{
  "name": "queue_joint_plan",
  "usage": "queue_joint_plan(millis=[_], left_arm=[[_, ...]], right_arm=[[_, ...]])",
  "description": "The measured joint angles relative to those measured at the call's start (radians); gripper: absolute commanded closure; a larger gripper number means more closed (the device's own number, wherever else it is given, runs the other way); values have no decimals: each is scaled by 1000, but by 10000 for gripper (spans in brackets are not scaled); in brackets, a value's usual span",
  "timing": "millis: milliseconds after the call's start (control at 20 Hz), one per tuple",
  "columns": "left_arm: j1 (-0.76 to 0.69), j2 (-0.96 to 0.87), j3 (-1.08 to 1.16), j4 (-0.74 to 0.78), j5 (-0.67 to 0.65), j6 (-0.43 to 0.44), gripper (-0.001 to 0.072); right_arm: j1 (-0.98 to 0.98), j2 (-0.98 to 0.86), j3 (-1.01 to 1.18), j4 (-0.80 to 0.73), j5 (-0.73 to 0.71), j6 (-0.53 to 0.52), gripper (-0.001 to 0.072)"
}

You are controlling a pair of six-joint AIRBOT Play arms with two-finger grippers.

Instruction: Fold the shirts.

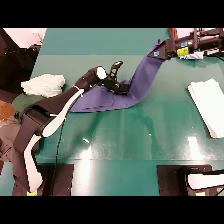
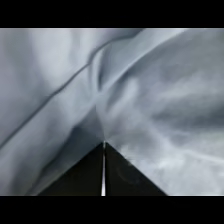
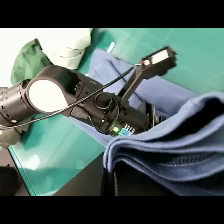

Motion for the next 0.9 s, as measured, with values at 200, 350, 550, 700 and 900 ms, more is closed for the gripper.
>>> queue_joint_plan(millis=[200,350,550,700,900], left_arm=[[79,84,1,59,-34,-1,687],[176,180,1,121,-66,-1,686],[334,328,1,189,-111,13,686],[444,424,1,216,-135,22,686],[530,499,1,229,-182,27,686]], right_arm=[[76,-3,5,1,-45,-13,698],[159,-31,6,19,-90,-25,696],[328,-132,11,138,-202,-100,664],[472,-262,78,201,-320,-172,179],[563,-395,183,227,-389,-211,233]])
